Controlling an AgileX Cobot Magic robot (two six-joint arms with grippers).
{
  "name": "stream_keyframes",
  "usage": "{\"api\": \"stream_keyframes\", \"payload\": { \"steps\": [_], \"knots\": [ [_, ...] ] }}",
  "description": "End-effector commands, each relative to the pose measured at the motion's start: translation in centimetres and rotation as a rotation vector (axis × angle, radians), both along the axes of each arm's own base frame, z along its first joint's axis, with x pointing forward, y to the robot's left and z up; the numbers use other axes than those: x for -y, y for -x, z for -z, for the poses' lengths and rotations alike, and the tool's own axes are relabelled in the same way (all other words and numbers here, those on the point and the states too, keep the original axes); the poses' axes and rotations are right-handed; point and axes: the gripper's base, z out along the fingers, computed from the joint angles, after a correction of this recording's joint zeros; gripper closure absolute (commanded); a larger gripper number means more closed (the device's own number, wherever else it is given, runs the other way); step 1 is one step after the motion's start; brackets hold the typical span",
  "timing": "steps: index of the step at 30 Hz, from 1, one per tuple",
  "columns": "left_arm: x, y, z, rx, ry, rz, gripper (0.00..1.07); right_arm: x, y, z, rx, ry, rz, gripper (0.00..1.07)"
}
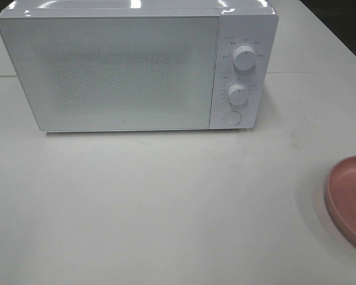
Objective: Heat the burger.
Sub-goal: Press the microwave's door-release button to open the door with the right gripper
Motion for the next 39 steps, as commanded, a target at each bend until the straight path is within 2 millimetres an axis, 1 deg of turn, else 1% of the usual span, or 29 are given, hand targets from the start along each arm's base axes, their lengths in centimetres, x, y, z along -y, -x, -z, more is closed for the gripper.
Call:
{"api": "stream_keyframes", "payload": {
  "steps": [1, 14, 16, 17, 19, 22, 24, 25, 27, 30, 32, 33, 35, 36, 38, 39],
  "knots": [
    [0.1, 0.3, 0.0, 0.025, 0.007, 0.004, 0.09, 0.0, 0.3, 0.0, 0.029, -0.002, 0.001, 0.33],
    [0.1, 0.3, 0.0, 0.025, 0.007, 0.004, 0.09, 0.0, 0.3, 0.0, 0.029, -0.002, 0.001, 0.33],
    [0.1, 0.3, 0.0, 0.025, 0.007, 0.004, 0.09, 0.0, 0.0, -0.7, 0.024, -0.001, 0.001, 0.33],
    [0.1, 0.3, 0.0, 0.025, 0.007, 0.004, 0.09, 0.0, 0.0, -0.7, 0.024, -0.001, 0.001, 0.33],
    [0.1, 0.3, 0.0, 0.025, 0.007, 0.004, 0.09, -0.1, -1.2, -1.6, 0.034, -0.002, 0.001, 0.33],
    [0.1, 0.3, 0.0, 0.025, 0.007, 0.004, 0.09, -0.1, -1.6, -1.7, 0.032, -0.002, 0.001, 0.33],
    [0.1, 0.3, 0.0, 0.025, 0.007, 0.004, 0.09, -0.2, -2.8, -2.0, 0.014, -0.001, 0.001, 0.33],
    [0.1, 0.3, 0.0, 0.025, 0.007, 0.004, 0.09, -0.2, -2.8, -2.0, 0.014, -0.001, 0.001, 0.33],
    [0.1, 0.3, 0.0, 0.025, 0.007, 0.004, 0.09, -0.3, -4.6, -2.2, -0.020, 0.001, 0.001, 0.33],
    [0.1, 0.3, 0.0, 0.025, 0.007, 0.004, 0.09, -0.3, -5.1, -2.2, -0.026, 0.001, 0.001, 0.33],
    [0.1, 0.3, 0.0, 0.025, 0.007, 0.004, 0.09, -0.4, -6.8, -2.4, -0.038, 0.002, 0.001, 0.33],
    [0.1, 0.3, 0.0, 0.025, 0.007, 0.004, 0.09, -0.4, -6.8, -2.4, -0.038, 0.002, 0.001, 0.33],
    [0.1, 0.3, 0.0, 0.025, 0.007, 0.004, 0.09, -0.5, -8.1, -2.5, -0.026, 0.001, 0.001, 0.33],
    [0.1, 0.3, 0.0, 0.025, 0.007, 0.004, 0.09, -0.5, -8.1, -2.5, -0.026, 0.001, 0.001, 0.33],
    [0.1, 0.3, 0.0, 0.025, 0.007, 0.004, 0.09, -0.5, -9.2, -2.6, -0.022, 0.001, 0.001, 0.33],
    [0.1, 0.3, 0.0, 0.025, 0.007, 0.004, 0.09, -0.5, -9.2, -2.6, -0.022, 0.001, 0.001, 0.33]
  ]
}}
